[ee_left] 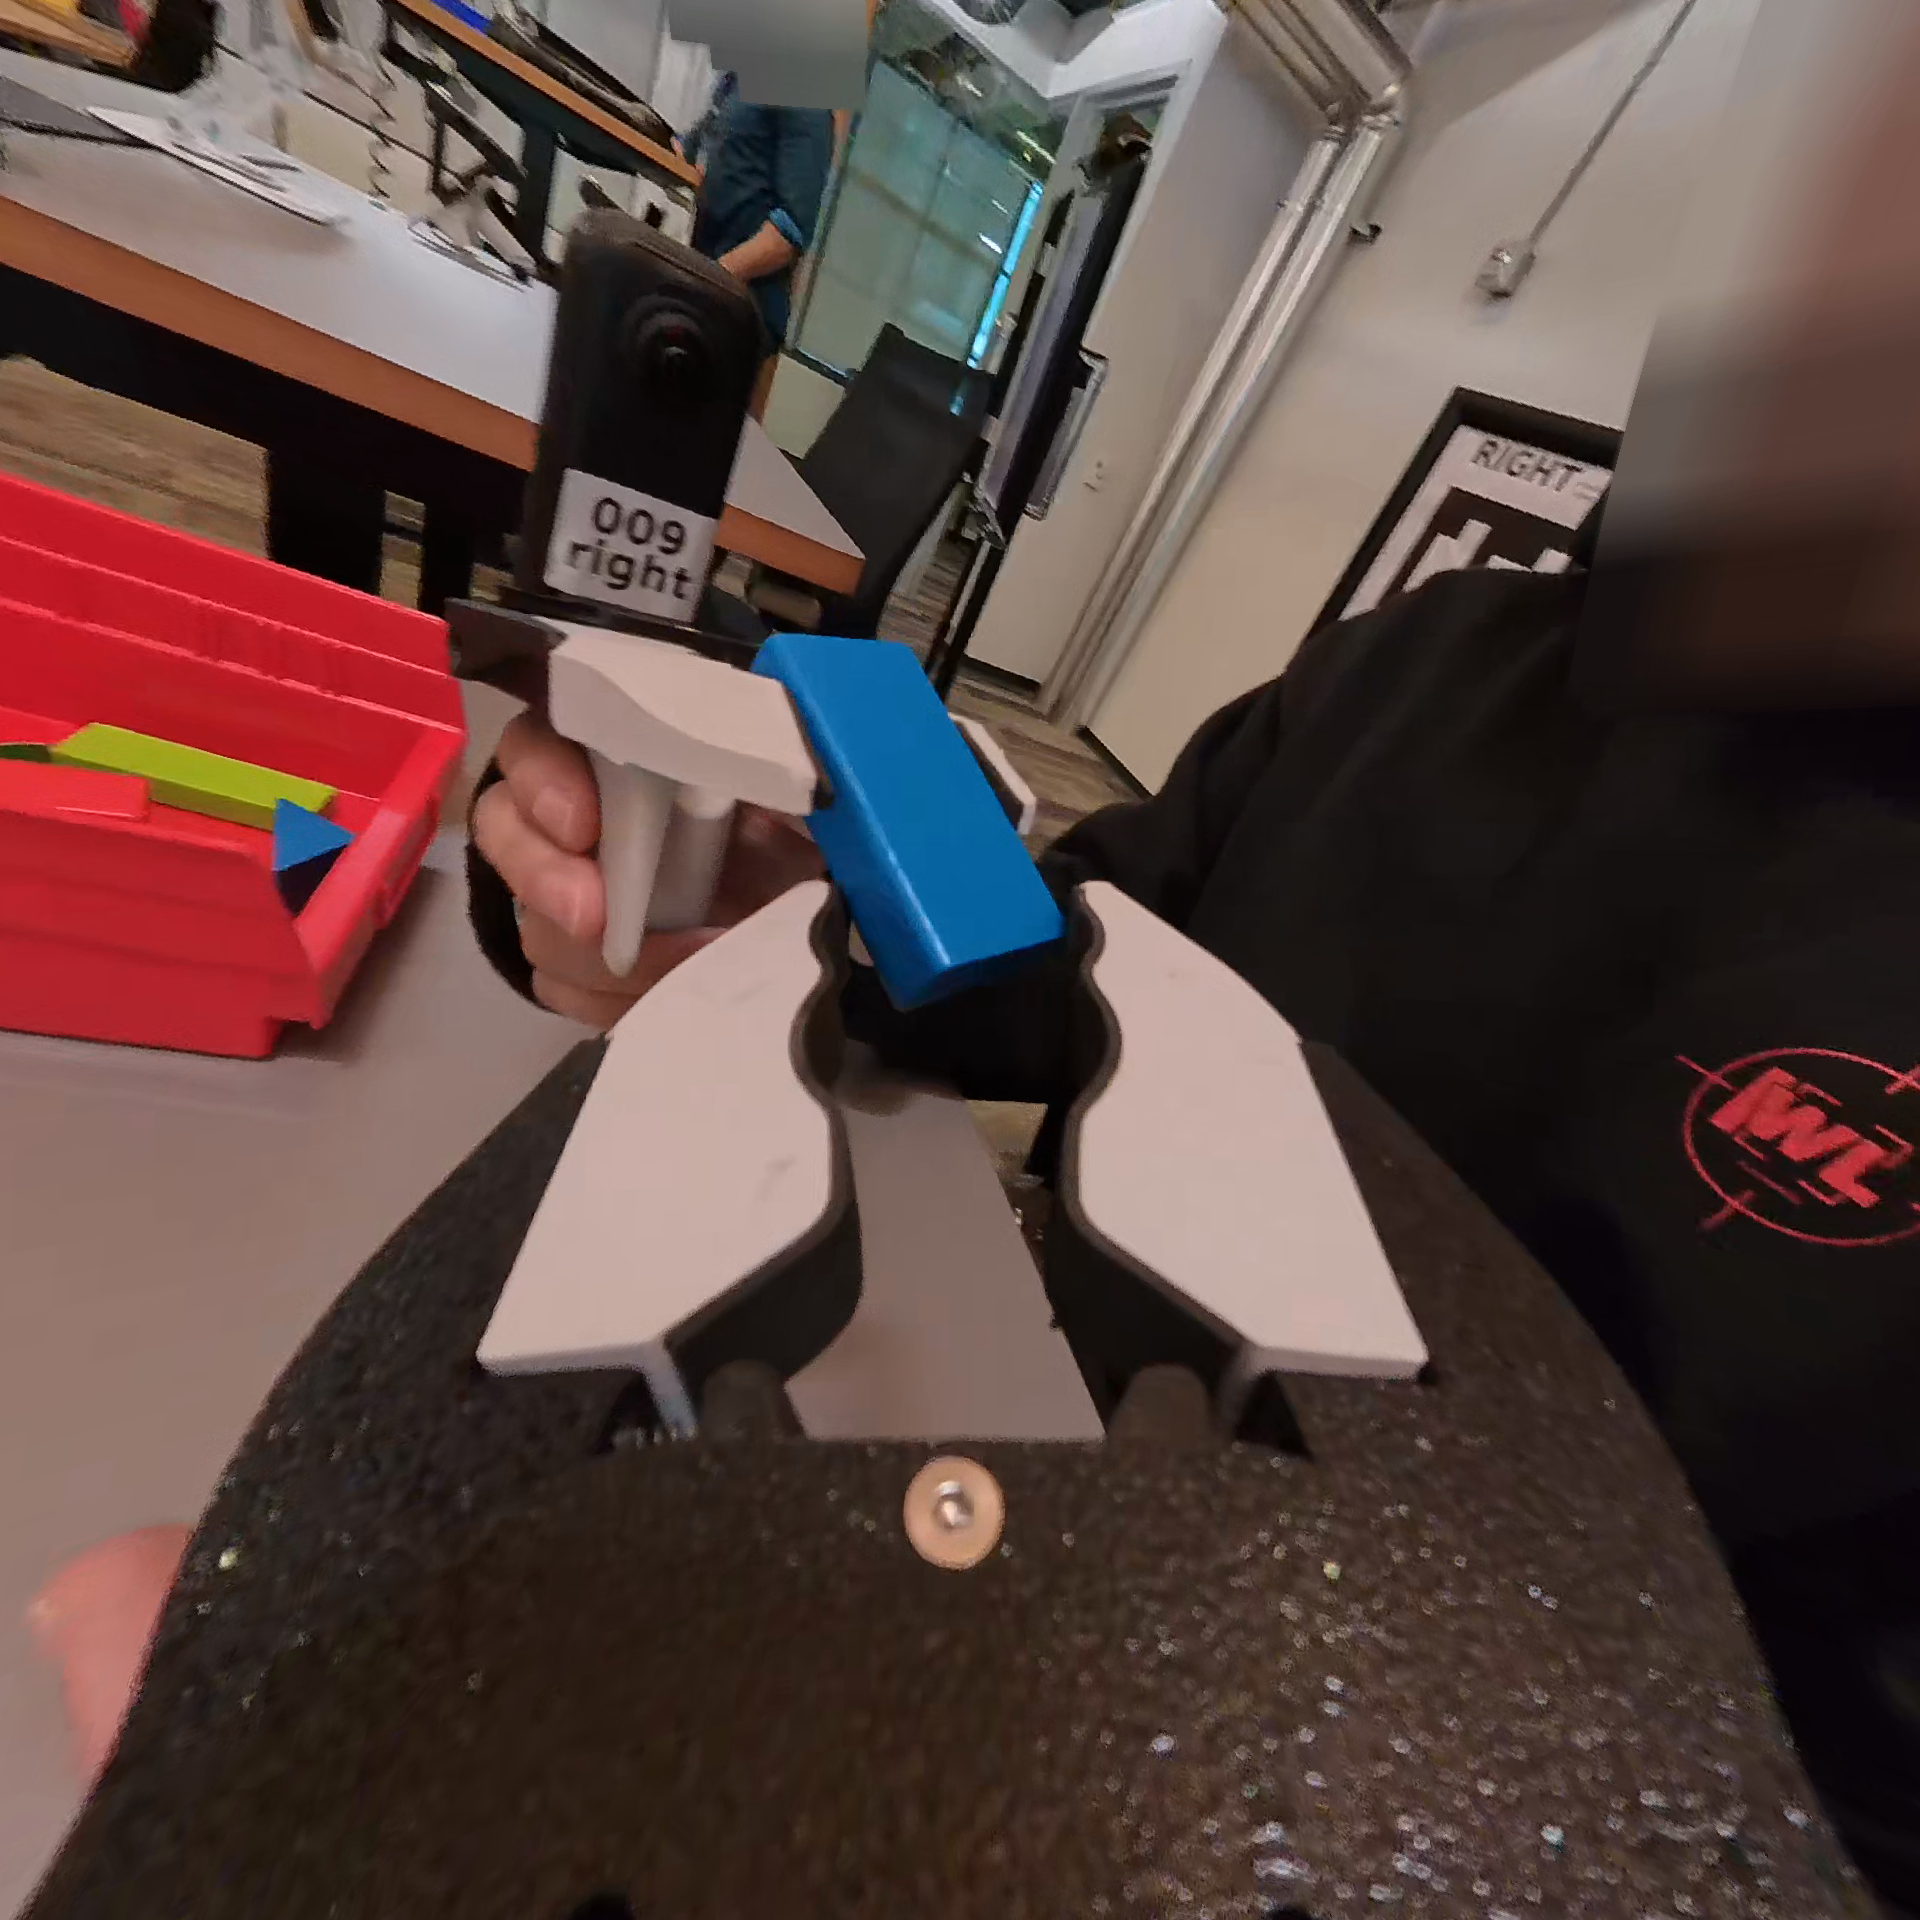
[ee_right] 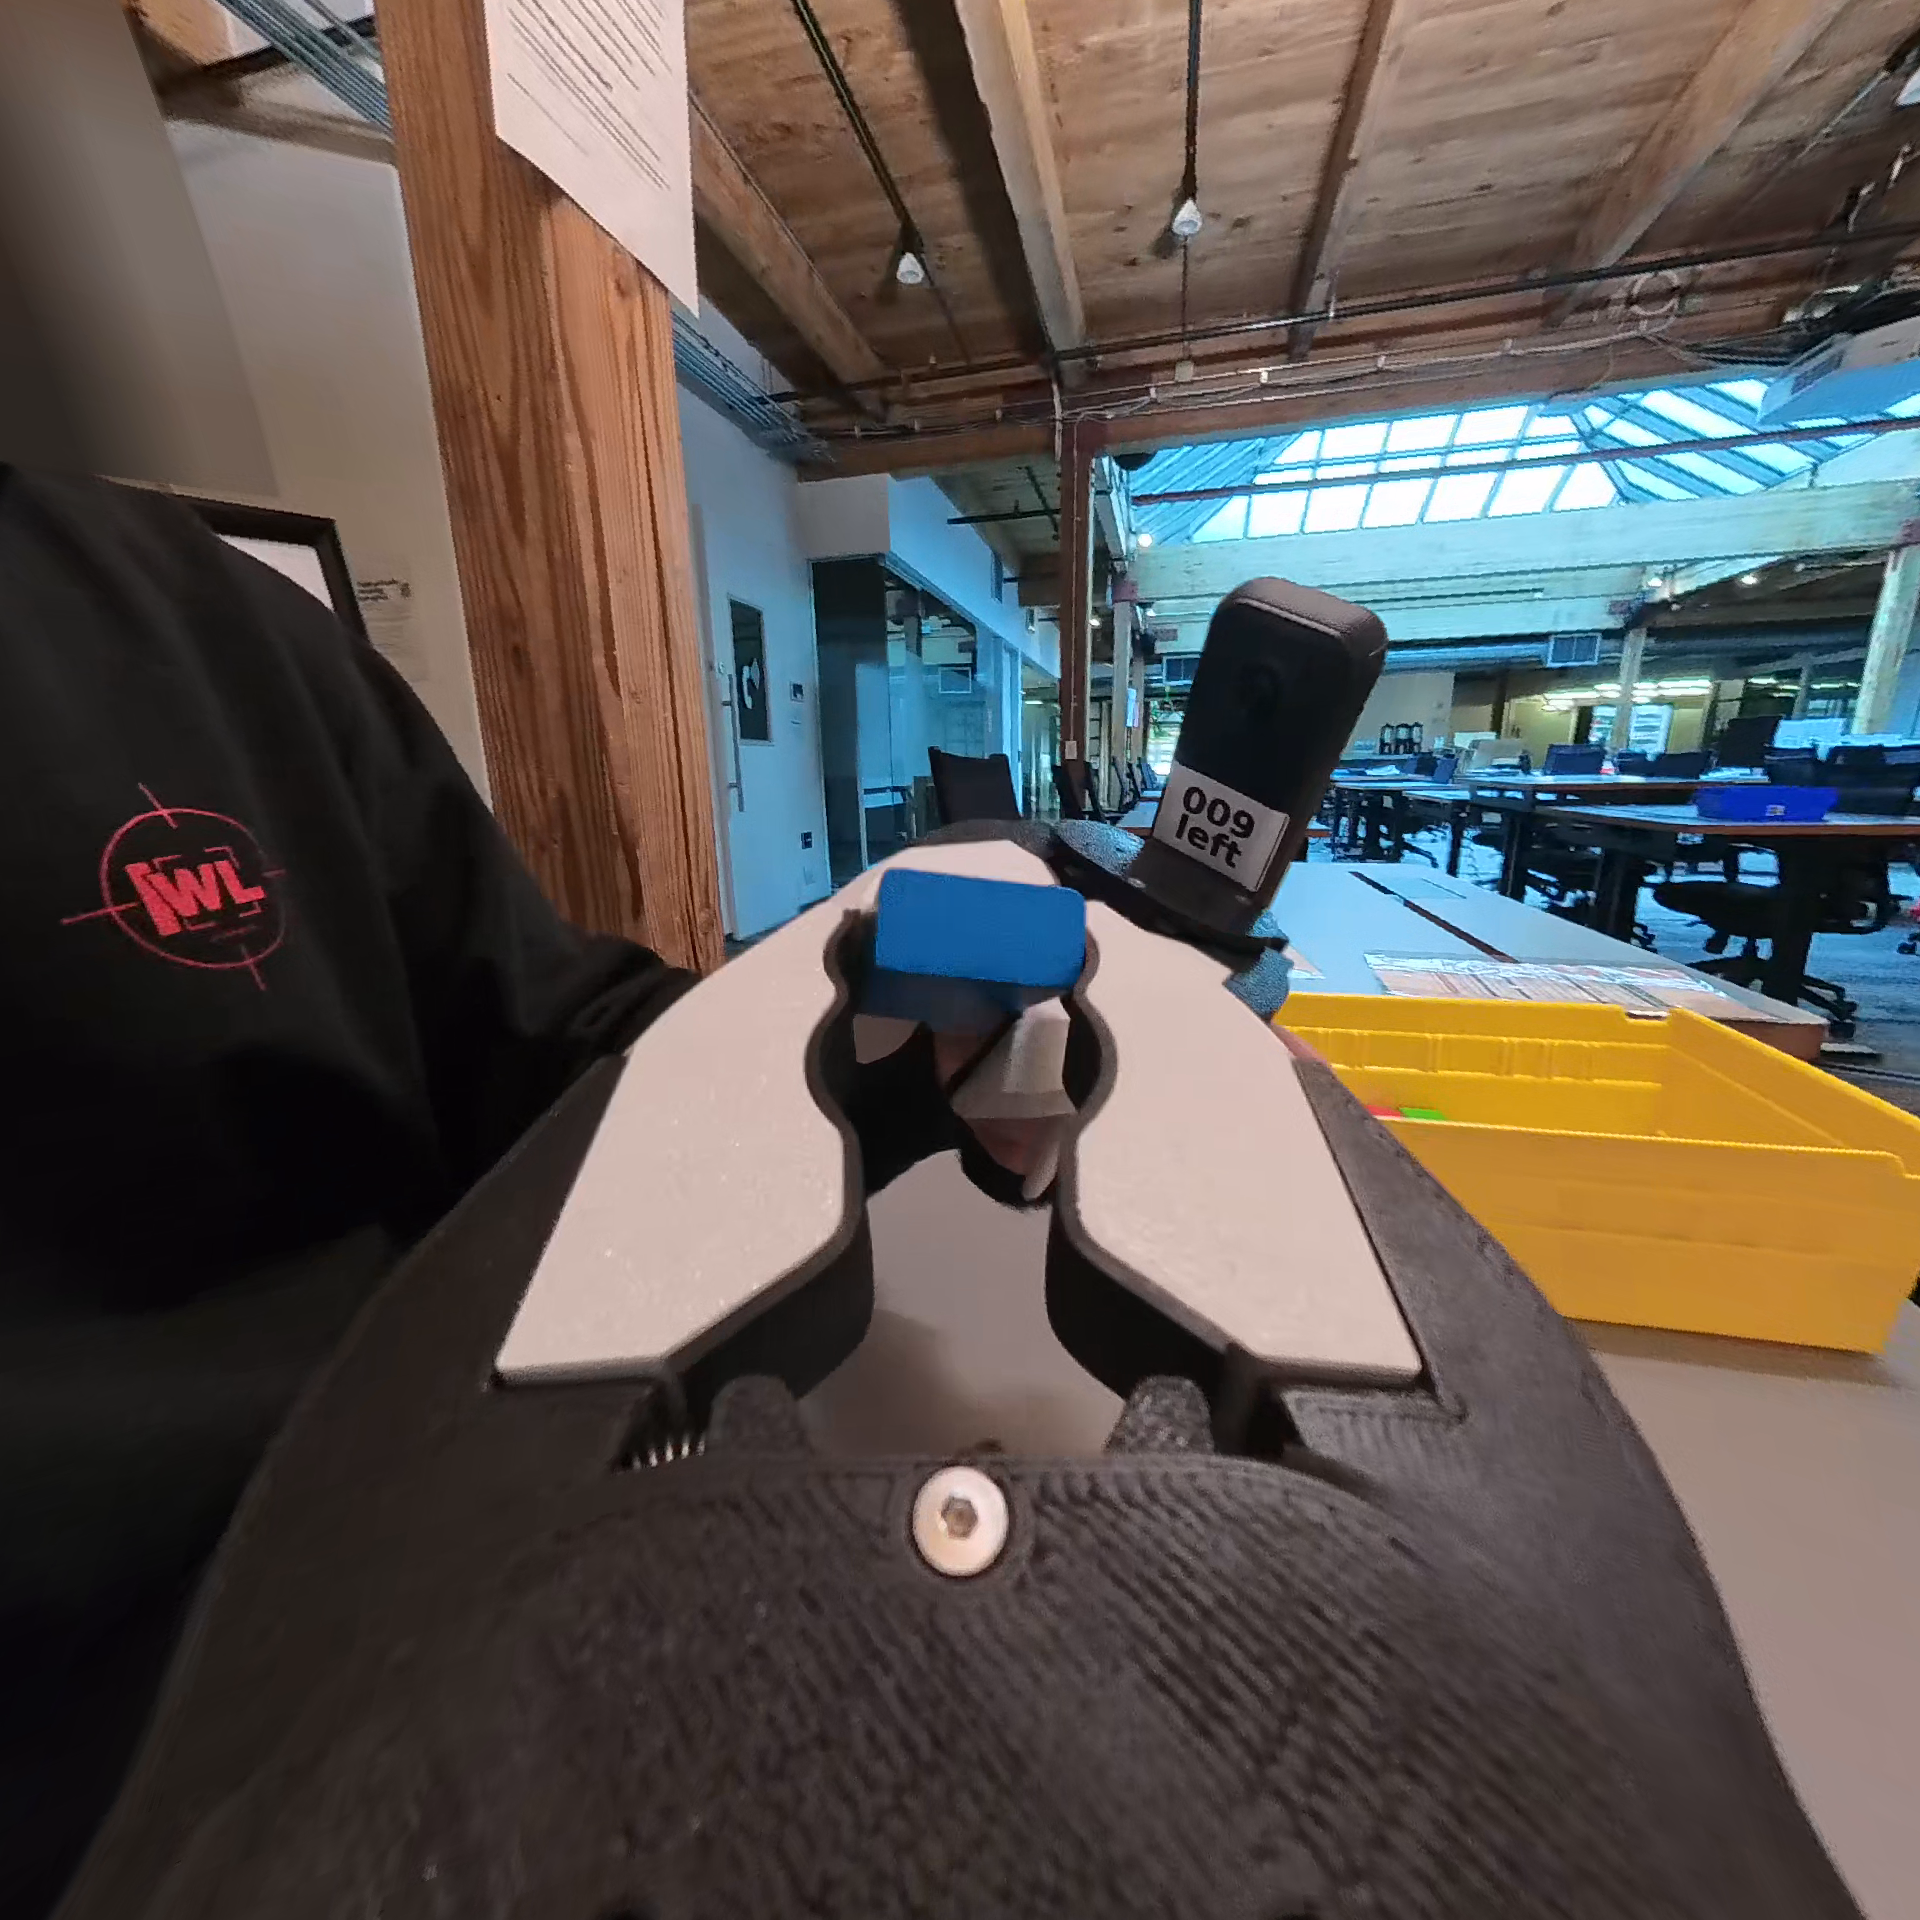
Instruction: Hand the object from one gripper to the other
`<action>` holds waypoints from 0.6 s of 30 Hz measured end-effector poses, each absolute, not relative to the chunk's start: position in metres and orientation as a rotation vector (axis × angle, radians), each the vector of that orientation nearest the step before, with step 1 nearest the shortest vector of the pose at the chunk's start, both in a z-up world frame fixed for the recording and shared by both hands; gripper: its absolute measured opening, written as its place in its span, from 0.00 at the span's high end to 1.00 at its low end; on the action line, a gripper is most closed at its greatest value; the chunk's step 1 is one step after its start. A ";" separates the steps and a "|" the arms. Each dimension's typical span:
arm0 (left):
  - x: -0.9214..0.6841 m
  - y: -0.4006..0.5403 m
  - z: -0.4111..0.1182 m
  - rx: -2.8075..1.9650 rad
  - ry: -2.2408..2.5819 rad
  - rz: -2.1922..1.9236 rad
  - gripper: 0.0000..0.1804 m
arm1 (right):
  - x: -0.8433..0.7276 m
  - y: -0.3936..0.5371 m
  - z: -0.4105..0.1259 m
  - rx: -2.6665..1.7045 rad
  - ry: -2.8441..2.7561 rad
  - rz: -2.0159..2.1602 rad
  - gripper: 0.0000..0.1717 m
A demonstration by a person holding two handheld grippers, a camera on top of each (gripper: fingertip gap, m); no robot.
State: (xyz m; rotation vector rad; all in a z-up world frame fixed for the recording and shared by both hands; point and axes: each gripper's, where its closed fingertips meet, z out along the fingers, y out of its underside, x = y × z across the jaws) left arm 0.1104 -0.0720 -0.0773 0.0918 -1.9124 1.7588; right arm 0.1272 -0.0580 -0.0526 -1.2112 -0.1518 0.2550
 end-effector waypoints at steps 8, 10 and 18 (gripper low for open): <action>0.164 -0.053 -0.098 0.489 -2.238 1.902 0.67 | 0.208 -0.115 -0.056 -1.320 0.227 -0.176 0.80; 0.177 -0.041 -0.106 0.607 -2.388 1.897 0.67 | 0.253 -0.175 -0.070 -1.367 0.515 -0.421 0.80; 0.185 -0.028 -0.131 0.763 -2.429 1.806 0.67 | 0.304 -0.328 -0.167 -1.645 1.163 -0.823 0.80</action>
